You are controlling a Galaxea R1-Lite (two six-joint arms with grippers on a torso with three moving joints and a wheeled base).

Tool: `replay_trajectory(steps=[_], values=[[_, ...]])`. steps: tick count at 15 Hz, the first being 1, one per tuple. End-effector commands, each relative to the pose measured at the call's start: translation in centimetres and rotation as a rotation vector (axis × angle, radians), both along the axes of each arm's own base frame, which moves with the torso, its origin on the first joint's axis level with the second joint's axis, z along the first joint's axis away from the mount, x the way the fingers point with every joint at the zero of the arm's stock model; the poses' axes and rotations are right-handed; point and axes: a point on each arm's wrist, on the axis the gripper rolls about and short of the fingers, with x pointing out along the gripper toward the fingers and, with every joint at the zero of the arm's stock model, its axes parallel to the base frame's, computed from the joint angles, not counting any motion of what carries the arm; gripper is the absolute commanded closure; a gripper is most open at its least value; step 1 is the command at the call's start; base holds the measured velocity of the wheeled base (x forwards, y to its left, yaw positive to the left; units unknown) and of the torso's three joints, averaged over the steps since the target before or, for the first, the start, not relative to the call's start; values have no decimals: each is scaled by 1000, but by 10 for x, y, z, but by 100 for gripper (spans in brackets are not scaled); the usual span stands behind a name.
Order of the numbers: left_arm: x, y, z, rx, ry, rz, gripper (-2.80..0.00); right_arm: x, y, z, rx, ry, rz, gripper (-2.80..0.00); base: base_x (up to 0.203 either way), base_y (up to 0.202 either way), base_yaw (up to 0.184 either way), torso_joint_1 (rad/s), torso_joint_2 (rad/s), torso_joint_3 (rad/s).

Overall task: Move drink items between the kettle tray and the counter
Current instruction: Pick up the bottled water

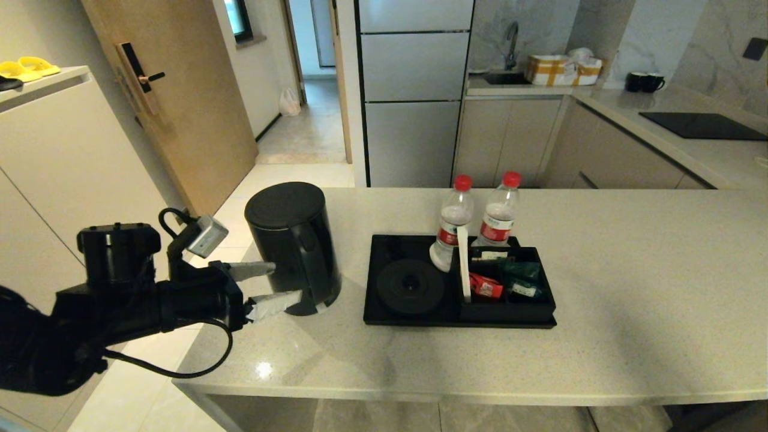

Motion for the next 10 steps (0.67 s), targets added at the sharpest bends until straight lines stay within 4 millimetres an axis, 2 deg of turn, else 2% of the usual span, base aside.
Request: replay_trajectory(steps=[1, 4, 5, 6, 10], values=[[-24, 15, 29, -14, -75, 54, -280, 0, 0, 0, 0, -2, 0, 0, 0, 0, 0, 0, 0, 0], [-70, 30, 74, -46, -114, 140, -280, 0, 0, 0, 0, -2, 0, 0, 0, 0, 0, 0, 0, 0], [-90, 33, 88, -59, -116, 166, -10, 0, 0, 0, 0, -2, 0, 0, 0, 0, 0, 0, 0, 0], [-112, 34, 102, -75, -109, 187, 0, 0, 0, 0, 0, -3, 0, 0, 0, 0, 0, 0, 0, 0], [-209, 26, 147, -175, 13, 325, 0, 0, 0, 0, 0, -2, 0, 0, 0, 0, 0, 0, 0, 0]])
